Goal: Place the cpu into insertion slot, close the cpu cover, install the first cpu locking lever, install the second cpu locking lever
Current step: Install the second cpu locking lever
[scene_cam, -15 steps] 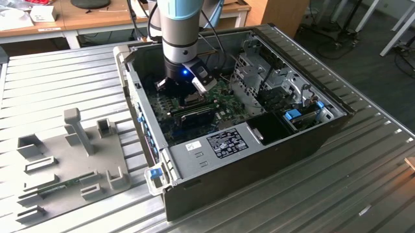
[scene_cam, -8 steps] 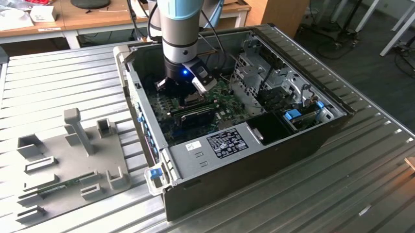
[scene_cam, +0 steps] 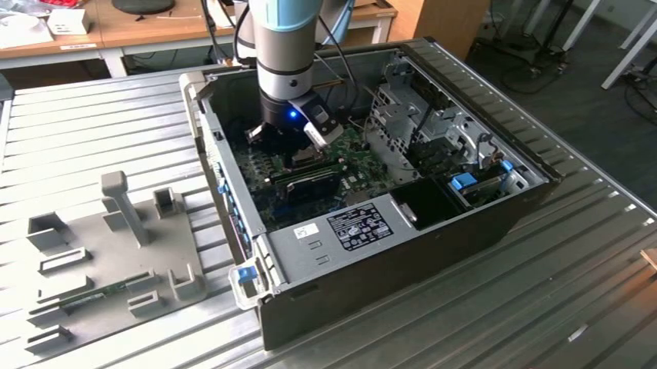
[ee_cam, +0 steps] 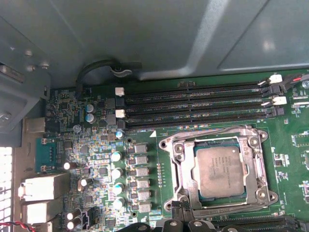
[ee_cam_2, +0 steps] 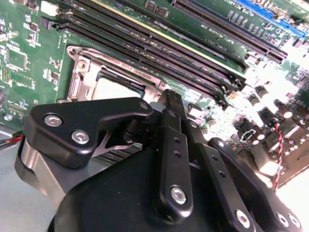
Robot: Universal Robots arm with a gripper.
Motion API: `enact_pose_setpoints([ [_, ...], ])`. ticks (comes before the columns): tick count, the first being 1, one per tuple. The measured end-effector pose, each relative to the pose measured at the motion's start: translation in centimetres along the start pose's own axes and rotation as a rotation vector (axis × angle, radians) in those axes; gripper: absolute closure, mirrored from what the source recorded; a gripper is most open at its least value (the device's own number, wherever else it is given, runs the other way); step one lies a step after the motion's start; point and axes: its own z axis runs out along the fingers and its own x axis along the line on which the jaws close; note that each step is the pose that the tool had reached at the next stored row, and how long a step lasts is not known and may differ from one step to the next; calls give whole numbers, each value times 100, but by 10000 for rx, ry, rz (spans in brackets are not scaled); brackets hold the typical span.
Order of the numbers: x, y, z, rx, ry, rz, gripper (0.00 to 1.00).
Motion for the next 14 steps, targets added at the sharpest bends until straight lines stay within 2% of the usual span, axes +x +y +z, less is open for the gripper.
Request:
enact_pose_setpoints([
  [14, 1, -1, 10, -1, -1, 0, 90],
])
